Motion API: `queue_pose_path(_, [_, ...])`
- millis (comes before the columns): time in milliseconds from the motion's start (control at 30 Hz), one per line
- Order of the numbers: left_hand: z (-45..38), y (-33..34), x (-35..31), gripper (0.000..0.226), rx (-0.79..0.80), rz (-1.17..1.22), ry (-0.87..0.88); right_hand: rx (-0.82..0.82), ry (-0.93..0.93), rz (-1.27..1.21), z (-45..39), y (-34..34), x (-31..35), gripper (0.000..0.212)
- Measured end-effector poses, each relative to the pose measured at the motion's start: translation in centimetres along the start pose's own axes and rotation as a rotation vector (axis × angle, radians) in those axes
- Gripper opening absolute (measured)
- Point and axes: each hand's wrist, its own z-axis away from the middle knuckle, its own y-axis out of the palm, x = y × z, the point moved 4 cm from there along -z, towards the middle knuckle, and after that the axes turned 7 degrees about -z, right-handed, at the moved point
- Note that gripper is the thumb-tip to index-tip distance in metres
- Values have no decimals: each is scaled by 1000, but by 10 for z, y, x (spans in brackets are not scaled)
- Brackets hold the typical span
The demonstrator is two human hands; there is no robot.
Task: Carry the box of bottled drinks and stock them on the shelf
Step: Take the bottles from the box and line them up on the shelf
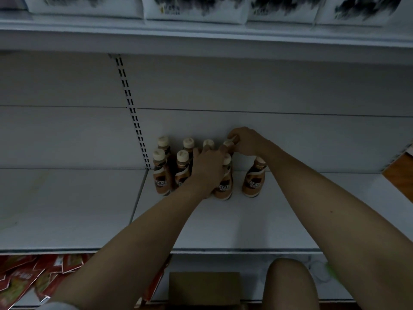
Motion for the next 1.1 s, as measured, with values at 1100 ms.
queue_pose_path(1100, [8,-3,-1,49,-64,66,61,-120,78,-2,43,14,-33,38])
